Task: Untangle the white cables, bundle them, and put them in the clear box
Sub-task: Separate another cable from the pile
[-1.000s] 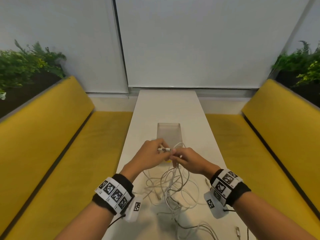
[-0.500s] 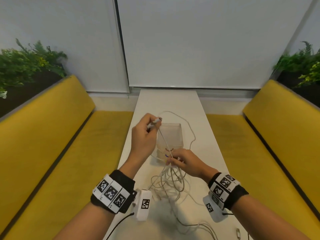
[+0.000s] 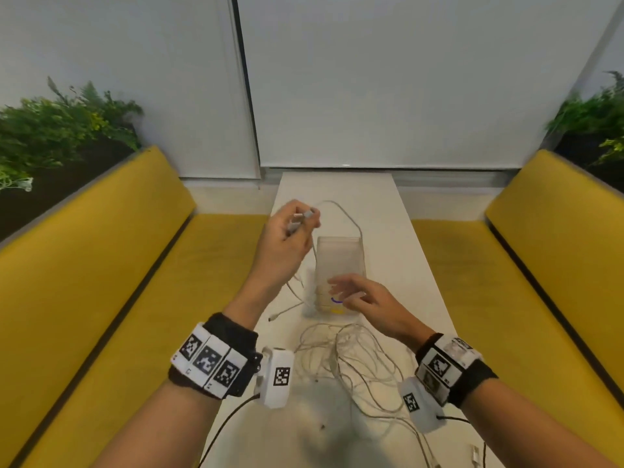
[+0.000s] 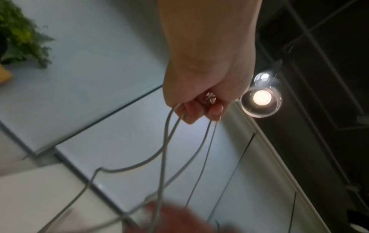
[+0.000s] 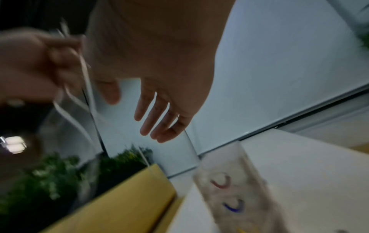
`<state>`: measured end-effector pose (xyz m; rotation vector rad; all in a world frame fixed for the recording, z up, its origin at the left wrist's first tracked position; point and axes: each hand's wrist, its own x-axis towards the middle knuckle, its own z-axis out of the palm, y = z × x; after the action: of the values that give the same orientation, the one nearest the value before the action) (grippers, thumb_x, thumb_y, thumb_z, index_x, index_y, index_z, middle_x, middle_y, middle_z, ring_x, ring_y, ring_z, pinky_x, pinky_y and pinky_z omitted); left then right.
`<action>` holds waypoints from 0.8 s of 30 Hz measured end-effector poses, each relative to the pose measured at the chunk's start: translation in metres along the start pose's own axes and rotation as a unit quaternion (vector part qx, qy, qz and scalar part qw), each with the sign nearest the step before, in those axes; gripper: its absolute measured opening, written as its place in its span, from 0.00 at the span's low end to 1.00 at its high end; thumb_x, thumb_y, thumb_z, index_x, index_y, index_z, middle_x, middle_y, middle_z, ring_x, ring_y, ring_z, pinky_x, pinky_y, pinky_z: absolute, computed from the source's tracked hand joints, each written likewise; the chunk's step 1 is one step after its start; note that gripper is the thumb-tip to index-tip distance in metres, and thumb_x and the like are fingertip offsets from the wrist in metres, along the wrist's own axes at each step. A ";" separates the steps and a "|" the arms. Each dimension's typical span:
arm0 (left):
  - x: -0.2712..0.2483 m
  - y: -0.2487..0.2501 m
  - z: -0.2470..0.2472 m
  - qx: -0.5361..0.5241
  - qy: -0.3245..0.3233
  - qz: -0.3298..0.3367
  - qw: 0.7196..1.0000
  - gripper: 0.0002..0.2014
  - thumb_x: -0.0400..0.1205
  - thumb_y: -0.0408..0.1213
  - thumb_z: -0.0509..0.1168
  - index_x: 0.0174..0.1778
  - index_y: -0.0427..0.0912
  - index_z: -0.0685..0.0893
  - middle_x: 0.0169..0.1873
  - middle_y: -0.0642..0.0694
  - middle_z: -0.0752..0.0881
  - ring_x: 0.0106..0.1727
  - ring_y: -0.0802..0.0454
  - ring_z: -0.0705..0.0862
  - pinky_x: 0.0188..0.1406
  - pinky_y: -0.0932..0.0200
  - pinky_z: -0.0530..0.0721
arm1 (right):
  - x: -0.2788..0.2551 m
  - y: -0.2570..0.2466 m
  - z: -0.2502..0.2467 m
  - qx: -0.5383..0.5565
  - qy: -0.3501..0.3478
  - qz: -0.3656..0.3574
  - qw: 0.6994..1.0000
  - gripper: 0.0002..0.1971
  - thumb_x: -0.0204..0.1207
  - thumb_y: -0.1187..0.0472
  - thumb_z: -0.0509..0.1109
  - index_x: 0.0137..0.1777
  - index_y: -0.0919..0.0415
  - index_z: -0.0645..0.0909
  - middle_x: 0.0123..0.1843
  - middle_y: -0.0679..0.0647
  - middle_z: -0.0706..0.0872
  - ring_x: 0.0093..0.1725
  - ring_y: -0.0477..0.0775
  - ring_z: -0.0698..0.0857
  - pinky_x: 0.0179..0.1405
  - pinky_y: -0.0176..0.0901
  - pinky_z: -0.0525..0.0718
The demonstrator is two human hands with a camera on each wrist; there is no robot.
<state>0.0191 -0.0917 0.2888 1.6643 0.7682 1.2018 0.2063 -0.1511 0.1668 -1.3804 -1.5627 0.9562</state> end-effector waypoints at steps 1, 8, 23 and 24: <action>-0.005 -0.007 0.005 0.019 -0.029 -0.014 0.999 0.10 0.88 0.35 0.63 0.42 0.37 0.80 0.18 0.57 0.73 0.20 0.62 0.66 0.20 0.68 0.65 | 0.002 -0.011 0.000 0.020 -0.024 -0.003 1.000 0.22 0.75 0.58 0.67 0.69 0.45 0.81 0.61 0.47 0.88 0.62 0.47 0.85 0.62 0.43 0.84; -0.021 -0.018 -0.020 0.062 -0.193 -0.051 0.978 0.10 0.85 0.32 0.68 0.41 0.36 0.93 0.16 0.58 0.71 0.18 0.57 0.61 0.20 0.64 0.59 | -0.004 -0.027 -0.047 -0.150 -0.404 0.266 0.862 0.17 0.80 0.60 0.69 0.66 0.65 0.85 0.62 0.53 0.91 0.60 0.51 0.88 0.61 0.46 0.85; -0.030 -0.094 -0.018 -0.170 -0.159 -0.335 0.913 0.12 0.80 0.33 0.53 0.32 0.47 0.62 0.29 0.49 0.57 0.28 0.53 0.50 0.20 0.64 0.51 | 0.046 0.084 -0.001 -0.342 -0.120 0.165 0.917 0.23 0.79 0.77 0.56 0.66 0.63 0.85 0.70 0.60 0.85 0.70 0.60 0.82 0.70 0.43 0.75; -0.031 -0.100 -0.017 -0.189 -0.147 -0.343 0.908 0.09 0.79 0.34 0.53 0.32 0.47 0.64 0.29 0.49 0.58 0.28 0.53 0.51 0.19 0.65 0.52 | 0.047 0.098 0.005 -0.353 -0.135 0.177 0.909 0.24 0.79 0.77 0.55 0.69 0.62 0.83 0.72 0.60 0.83 0.73 0.60 0.80 0.72 0.44 0.74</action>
<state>-0.0044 -0.0750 0.1869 1.0720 0.7749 0.5352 0.2349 -0.0935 0.0794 -2.1665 -2.0261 0.8419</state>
